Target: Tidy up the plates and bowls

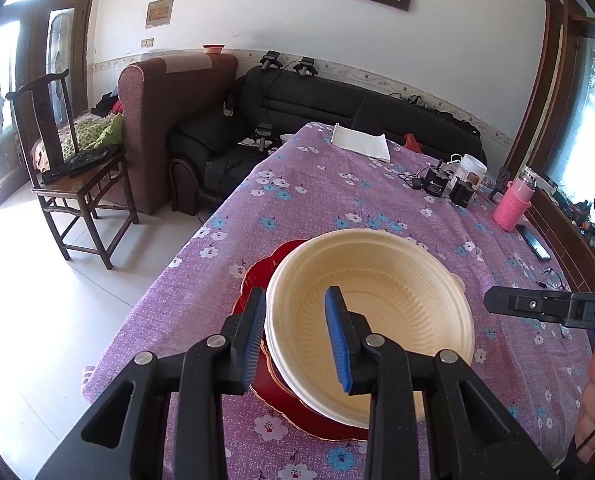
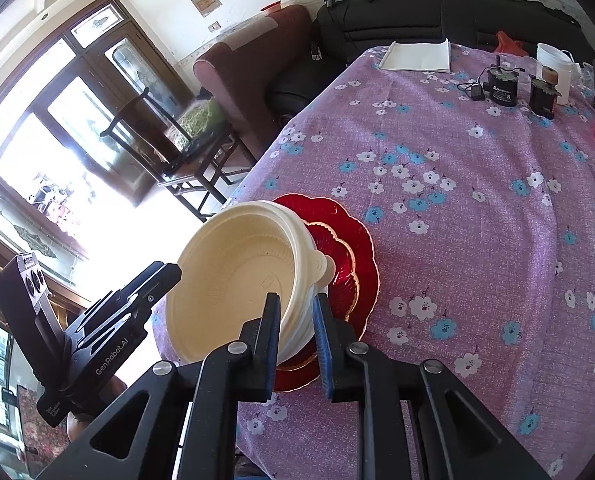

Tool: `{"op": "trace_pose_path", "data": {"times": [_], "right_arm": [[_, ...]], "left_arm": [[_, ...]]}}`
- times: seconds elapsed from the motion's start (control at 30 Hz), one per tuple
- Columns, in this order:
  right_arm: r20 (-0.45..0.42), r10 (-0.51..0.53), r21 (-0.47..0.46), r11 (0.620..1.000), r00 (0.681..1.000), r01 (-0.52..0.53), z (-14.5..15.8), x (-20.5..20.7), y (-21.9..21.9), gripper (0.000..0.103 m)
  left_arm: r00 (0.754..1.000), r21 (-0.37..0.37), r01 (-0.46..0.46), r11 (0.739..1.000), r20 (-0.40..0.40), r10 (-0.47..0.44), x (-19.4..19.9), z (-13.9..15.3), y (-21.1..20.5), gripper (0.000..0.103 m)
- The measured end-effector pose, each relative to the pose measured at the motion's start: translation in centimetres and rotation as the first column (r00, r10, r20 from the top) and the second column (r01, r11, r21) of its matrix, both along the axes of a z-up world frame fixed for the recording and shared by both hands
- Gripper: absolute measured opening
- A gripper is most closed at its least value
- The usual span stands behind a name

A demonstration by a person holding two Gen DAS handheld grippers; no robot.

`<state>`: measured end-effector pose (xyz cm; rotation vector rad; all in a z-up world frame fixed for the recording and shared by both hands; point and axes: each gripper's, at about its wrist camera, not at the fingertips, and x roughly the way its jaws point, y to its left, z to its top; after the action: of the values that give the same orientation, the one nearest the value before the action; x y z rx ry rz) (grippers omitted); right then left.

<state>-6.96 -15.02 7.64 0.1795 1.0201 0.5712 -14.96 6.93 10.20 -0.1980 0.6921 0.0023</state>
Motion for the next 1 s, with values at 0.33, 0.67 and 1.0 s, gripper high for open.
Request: {"op": "trace_pose_path", "data": {"times": [0.33, 0.67, 1.0], "right_arm": [[-0.014, -0.043, 0.015, 0.999, 0.999, 0.043, -0.5, 0.3, -1.9, 0.019], [0.011, -0.096, 0.015, 0.995, 0.995, 0.096, -1.4, 0.5, -3.8, 0.044], [-0.017, -0.079, 0.040, 0.996, 0.997, 0.080, -4.5, 1.4, -4.7, 0.051]], "left_arm": [[0.999, -0.040, -0.023, 0.999, 0.027, 0.024, -0.5, 1.0, 0.8, 0.057], [0.994, -0.147, -0.108, 0.983, 0.005, 0.110, -1.5, 0.8, 6.0, 0.071], [0.993, -0.306, -0.081, 0.949, -0.106, 0.051, -2.3, -4.1, 10.3, 0.054]]}}
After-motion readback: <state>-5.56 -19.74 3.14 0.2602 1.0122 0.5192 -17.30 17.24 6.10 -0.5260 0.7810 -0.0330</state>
